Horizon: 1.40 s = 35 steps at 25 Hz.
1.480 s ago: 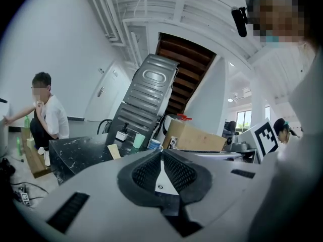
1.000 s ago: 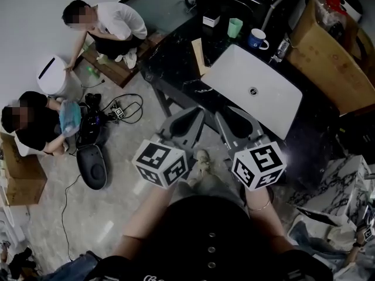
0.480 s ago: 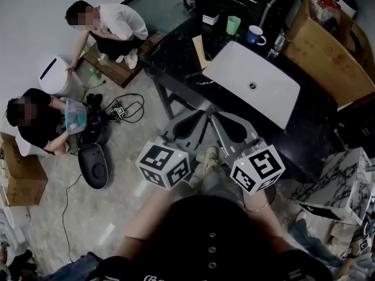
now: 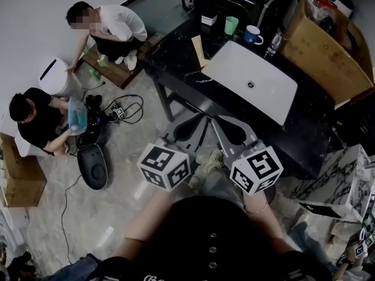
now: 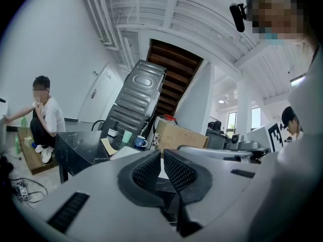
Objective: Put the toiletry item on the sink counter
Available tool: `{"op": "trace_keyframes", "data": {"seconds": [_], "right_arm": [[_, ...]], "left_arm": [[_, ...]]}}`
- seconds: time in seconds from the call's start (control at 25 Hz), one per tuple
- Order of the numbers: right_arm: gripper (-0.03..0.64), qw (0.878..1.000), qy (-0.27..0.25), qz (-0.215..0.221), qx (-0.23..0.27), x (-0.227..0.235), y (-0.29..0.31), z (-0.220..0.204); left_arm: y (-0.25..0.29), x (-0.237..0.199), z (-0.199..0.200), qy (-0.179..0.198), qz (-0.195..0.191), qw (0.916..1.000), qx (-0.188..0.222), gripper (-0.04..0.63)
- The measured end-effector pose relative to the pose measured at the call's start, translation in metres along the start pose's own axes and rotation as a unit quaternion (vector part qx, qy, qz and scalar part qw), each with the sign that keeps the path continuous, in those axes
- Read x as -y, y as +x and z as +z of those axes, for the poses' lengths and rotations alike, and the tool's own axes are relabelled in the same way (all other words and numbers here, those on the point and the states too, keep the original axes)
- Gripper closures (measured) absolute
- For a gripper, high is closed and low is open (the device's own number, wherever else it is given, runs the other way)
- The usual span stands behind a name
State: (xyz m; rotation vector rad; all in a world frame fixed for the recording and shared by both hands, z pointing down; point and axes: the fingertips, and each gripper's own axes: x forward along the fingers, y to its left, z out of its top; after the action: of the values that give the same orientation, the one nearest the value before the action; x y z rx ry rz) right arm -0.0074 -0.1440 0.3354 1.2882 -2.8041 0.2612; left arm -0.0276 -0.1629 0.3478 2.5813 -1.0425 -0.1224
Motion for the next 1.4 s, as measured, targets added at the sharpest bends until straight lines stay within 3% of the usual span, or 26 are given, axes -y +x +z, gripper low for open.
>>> {"op": "trace_keyframes", "data": {"seconds": [1.4], "right_arm": [[0.614, 0.999, -0.014, 0.012, -0.028, 0.001, -0.001, -0.013]], "left_arm": [[0.005, -0.004, -0.012, -0.004, 0.009, 0.9999, -0.012, 0.572]]}}
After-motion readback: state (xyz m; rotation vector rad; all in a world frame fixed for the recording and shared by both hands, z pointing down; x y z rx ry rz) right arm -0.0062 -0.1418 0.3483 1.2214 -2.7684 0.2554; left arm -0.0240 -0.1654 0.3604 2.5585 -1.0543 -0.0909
